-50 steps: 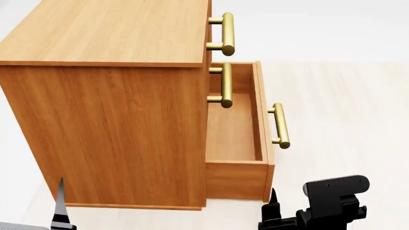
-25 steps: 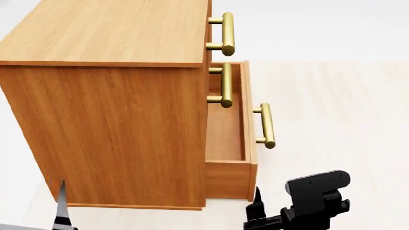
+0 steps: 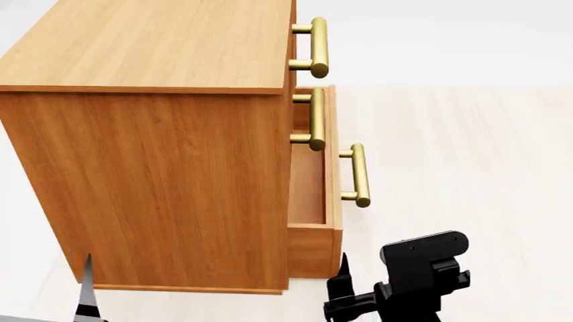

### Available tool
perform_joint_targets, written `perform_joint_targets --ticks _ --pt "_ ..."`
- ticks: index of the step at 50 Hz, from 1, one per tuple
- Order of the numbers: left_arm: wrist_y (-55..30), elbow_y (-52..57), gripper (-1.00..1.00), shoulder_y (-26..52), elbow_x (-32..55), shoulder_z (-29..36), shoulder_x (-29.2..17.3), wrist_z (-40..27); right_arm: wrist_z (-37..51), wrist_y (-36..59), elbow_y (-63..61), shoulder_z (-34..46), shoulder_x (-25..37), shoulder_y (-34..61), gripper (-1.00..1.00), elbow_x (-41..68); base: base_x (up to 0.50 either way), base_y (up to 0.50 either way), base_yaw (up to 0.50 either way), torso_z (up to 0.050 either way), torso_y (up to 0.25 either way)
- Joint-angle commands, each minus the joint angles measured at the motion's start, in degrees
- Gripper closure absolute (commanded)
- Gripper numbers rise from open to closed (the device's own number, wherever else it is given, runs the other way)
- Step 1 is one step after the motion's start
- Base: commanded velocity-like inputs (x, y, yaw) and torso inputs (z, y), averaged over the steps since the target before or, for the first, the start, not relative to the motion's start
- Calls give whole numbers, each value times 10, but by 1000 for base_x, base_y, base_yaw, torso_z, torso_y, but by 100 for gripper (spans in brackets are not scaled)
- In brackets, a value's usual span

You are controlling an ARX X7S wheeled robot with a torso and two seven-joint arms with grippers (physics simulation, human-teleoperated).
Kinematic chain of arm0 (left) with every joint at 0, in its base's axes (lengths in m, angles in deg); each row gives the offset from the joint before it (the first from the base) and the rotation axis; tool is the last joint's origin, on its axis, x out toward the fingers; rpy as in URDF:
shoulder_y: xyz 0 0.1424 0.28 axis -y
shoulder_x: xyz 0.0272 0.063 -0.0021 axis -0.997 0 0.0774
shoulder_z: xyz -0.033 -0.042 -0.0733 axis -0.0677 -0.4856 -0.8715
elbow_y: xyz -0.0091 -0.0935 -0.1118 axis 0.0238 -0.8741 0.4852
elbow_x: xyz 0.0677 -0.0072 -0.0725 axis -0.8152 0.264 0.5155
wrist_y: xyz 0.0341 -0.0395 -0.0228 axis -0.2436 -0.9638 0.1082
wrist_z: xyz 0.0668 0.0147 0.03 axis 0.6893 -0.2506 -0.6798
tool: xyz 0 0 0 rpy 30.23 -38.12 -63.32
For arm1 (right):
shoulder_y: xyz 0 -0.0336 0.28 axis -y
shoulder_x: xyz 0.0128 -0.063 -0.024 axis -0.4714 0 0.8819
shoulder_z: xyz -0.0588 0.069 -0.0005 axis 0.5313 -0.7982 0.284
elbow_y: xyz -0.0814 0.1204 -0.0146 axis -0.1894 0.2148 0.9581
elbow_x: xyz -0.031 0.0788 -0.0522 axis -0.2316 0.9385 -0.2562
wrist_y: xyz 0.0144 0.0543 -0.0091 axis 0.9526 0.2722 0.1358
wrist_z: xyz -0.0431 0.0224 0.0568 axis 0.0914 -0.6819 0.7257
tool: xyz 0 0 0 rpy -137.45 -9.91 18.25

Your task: Close the bottom drawer of the cabinet.

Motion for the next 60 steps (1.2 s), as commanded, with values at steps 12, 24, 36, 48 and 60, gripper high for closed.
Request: perform_joint_targets --ticks 12,24,36,48,60 --pt "-3 5 -100 -1 2 2 -3 -4 -3 0 -8 23 -22 3 -100 -8 0 0 0 0 0" --pt "4 -2 -100 0 2 4 -4 -6 -7 24 -56 40 -22 -10 -100 -14 0 0 0 0 0" --pt "-1 4 -100 -2 3 5 -6 -8 -13 35 -85 59 -22 -11 -100 -22 0 0 0 0 0" --pt "-7 7 -100 2 5 7 -7 -8 -17 54 -118 72 -16 -12 -100 -26 0 0 0 0 1" --pt "-4 6 -100 0 5 9 -8 -10 -20 79 -160 85 -7 -16 -100 -32 0 0 0 0 0"
